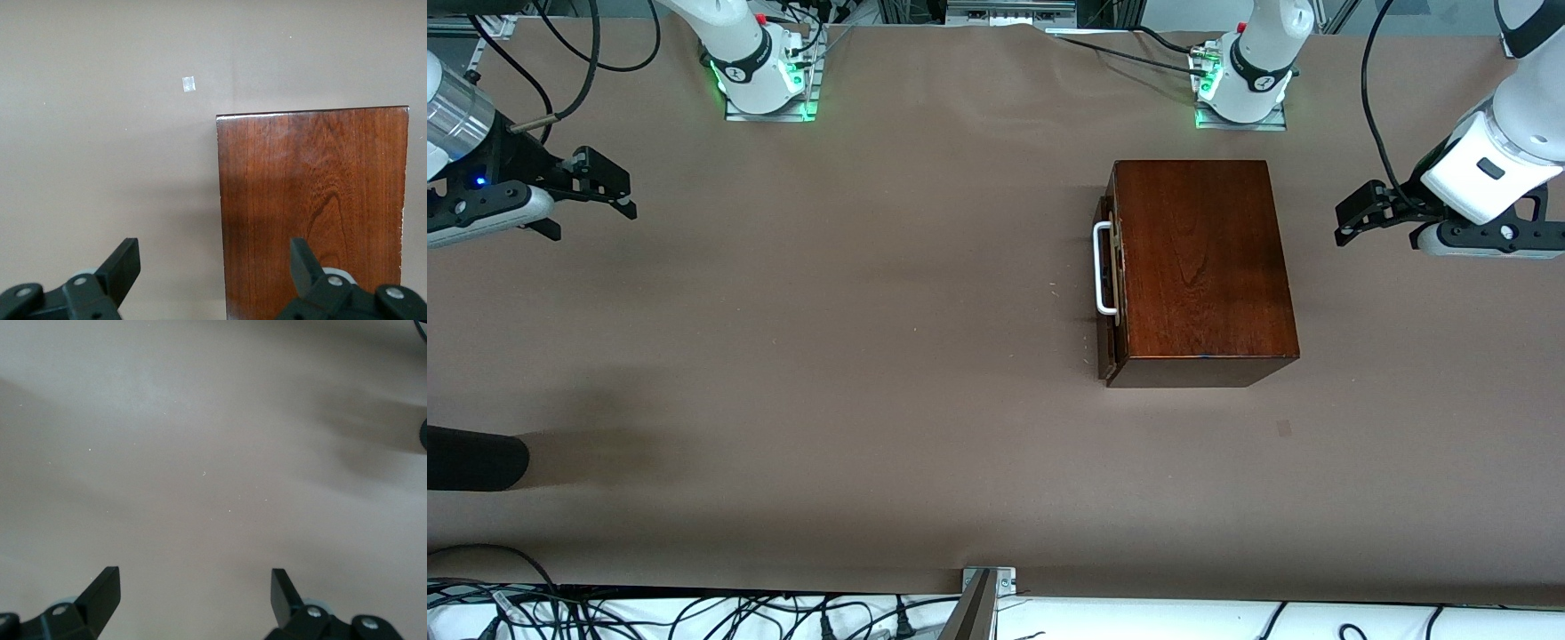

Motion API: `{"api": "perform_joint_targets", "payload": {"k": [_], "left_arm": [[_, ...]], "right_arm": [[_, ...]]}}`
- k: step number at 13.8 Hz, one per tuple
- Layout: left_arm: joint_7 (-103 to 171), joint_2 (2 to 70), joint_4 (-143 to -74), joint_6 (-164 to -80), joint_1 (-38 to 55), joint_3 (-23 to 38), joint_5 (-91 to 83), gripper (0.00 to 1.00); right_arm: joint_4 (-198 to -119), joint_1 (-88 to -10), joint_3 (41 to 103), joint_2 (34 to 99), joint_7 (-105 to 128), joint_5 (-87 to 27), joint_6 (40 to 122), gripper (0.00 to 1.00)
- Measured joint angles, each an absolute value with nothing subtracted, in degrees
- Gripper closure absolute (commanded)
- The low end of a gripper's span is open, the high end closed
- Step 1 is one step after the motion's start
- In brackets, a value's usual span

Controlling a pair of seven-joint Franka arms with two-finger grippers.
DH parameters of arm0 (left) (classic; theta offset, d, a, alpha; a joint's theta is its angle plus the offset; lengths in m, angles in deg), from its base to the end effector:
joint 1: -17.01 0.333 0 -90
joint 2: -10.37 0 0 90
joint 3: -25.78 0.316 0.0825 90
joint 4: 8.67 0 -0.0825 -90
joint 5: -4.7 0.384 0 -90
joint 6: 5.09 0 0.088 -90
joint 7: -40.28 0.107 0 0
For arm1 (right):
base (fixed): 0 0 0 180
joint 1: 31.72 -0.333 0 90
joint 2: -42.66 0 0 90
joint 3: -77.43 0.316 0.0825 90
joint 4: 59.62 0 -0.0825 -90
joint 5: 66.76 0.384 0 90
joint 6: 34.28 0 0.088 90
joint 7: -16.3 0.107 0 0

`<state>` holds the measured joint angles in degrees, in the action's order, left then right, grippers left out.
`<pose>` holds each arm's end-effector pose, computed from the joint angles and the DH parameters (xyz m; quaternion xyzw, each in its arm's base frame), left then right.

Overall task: Open drawer, take yellow block, close drawer
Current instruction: 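Move the left gripper toward the white drawer handle of the wooden cabinet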

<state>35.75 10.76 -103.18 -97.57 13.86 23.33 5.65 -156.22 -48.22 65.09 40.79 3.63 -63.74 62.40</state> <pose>0.5552 -0.0526 0.5872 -0.9997 0.0099 0.0203 0.0100 0.5517 0.0434 0.5979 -0.9890 -0.1437 -0.0188 0.0284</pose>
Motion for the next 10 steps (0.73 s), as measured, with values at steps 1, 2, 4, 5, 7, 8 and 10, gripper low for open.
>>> {"api": "perform_joint_targets", "payload": {"k": [1, 2, 4, 5, 7, 8, 10], "left_arm": [[35.73, 10.76, -103.18, -97.54, 13.86, 23.33, 5.65, 0.00], [35.66, 10.76, -103.18, -97.53, 13.87, 23.34, 5.65, 0.00], [35.62, 10.76, -103.18, -97.48, 13.87, 23.34, 5.65, 0.00], [35.61, 10.76, -103.18, -97.42, 13.87, 23.34, 5.65, 0.00], [35.55, 10.94, -103.18, -96.70, 13.87, 23.34, 5.65, 0.00], [35.52, 11.16, -103.18, -95.67, 13.87, 23.34, 5.65, 0.00], [35.52, 11.91, -103.18, -93.96, 13.80, 23.31, 5.65, 0.00]], "right_arm": [[-156.22, -48.22, 65.09, 40.79, 3.63, -63.74, 62.40, 0.00], [-156.22, -48.22, 65.09, 40.79, 3.63, -63.74, 62.40, 0.00], [-156.22, -48.22, 65.09, 40.79, 3.63, -63.74, 62.40, 0.00], [-156.22, -48.22, 65.09, 40.79, 3.63, -63.74, 62.40, 0.00], [-156.22, -48.22, 65.09, 40.79, 3.63, -63.74, 62.40, 0.00], [-156.22, -48.22, 65.09, 40.79, 3.63, -63.74, 62.40, 0.00], [-156.22, -48.22, 65.09, 40.79, 3.63, -63.74, 62.40, 0.00]]}}
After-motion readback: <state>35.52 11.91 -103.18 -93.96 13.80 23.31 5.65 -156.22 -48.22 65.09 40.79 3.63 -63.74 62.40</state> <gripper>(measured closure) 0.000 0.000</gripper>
